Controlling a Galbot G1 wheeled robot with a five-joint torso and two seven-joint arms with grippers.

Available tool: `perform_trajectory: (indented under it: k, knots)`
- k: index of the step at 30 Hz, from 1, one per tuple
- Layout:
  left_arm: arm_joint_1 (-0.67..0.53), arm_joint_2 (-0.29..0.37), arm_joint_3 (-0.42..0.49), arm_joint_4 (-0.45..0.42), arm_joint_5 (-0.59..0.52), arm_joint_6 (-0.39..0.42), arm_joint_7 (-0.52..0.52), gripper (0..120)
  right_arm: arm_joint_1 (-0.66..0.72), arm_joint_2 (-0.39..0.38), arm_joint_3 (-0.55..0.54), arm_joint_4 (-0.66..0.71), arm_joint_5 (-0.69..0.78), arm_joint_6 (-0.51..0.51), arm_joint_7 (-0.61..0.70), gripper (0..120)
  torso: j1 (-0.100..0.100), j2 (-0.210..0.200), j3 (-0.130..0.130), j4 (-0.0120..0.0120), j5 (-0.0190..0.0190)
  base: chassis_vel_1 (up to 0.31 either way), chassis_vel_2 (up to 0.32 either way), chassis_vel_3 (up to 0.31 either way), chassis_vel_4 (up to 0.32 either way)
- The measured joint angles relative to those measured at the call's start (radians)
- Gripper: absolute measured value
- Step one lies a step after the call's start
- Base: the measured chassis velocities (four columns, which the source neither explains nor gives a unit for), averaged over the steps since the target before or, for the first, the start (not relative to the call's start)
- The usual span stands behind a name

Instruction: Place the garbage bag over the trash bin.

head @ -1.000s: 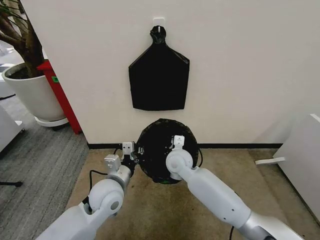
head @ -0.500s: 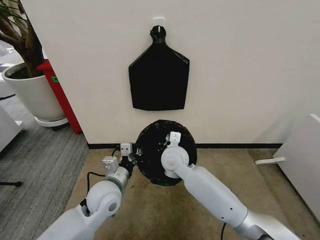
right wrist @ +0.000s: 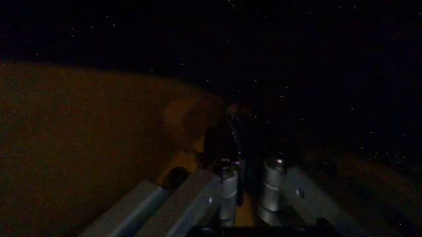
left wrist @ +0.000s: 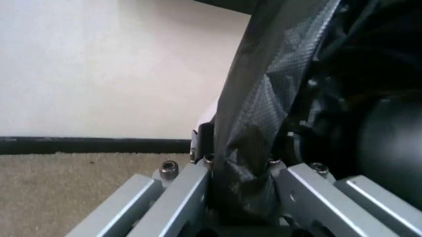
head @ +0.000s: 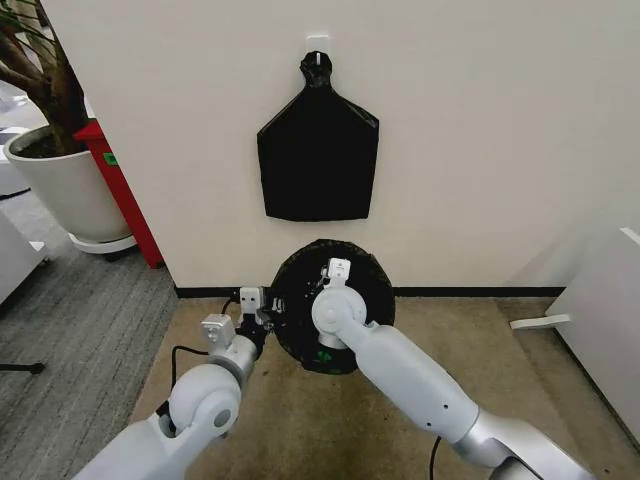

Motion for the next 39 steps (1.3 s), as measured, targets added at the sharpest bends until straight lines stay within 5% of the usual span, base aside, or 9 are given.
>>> perform_trajectory:
  k: [15,30,39]
  knots:
    - [-0.028,0.0,-0.007,0.02,-0.007,0.0,-0.003,1,-0.012,-0.025,-0.038,0.121,0.067,0.002,0.043,0,0.0,0.0,0.0,-0.0001,0.0,0.0,0.0,0.0,0.0]
    - [-0.026,0.01,-0.015,-0.016,-0.027,0.002,-0.01,1,-0.038,0.01,-0.044,0.028,0.018,0.001,0.017,0,0.0,0.0,0.0,0.0,0.0,0.0,0.0,0.0,0.0]
    - [-0.038,0.012,-0.024,0.001,-0.032,0.002,-0.01,1,-0.065,-0.055,-0.059,0.206,0.078,0.004,0.072,0,0.0,0.0,0.0,-0.0001,0.0,0.0,0.0,0.0,0.0]
